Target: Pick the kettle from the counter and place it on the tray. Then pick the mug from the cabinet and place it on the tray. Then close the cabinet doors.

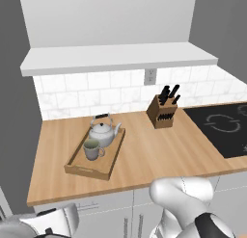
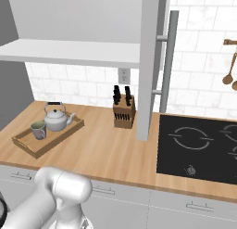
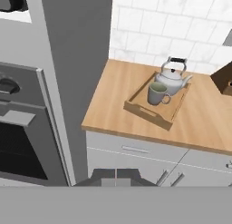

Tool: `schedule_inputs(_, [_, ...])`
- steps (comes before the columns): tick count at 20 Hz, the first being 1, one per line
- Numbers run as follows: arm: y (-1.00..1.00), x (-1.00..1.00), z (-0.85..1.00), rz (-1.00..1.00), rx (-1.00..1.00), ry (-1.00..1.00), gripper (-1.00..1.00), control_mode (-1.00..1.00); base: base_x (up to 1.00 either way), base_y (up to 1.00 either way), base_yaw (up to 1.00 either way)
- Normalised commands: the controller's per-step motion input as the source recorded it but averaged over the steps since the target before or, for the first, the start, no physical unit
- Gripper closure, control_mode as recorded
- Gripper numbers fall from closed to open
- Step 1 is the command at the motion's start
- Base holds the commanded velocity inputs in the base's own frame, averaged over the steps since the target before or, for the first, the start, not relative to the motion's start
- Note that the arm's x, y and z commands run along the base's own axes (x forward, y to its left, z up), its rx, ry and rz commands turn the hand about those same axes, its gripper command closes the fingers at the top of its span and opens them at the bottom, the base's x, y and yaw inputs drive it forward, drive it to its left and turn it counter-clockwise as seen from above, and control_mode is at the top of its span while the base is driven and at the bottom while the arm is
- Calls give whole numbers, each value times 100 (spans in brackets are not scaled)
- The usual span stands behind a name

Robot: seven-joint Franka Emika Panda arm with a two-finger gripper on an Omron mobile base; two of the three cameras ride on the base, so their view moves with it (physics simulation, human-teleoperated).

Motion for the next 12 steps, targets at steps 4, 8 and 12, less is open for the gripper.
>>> schedule_inputs(4, [25, 0, 1, 0, 0, -1, 100, -100, 0, 0, 0])
schedule_inputs(8, [24, 1, 0, 0, 0, -8, 100, -100, 0, 0, 0])
schedule_inputs(12, [16, 5, 7, -1, 0, -9, 100, -100, 0, 0, 0])
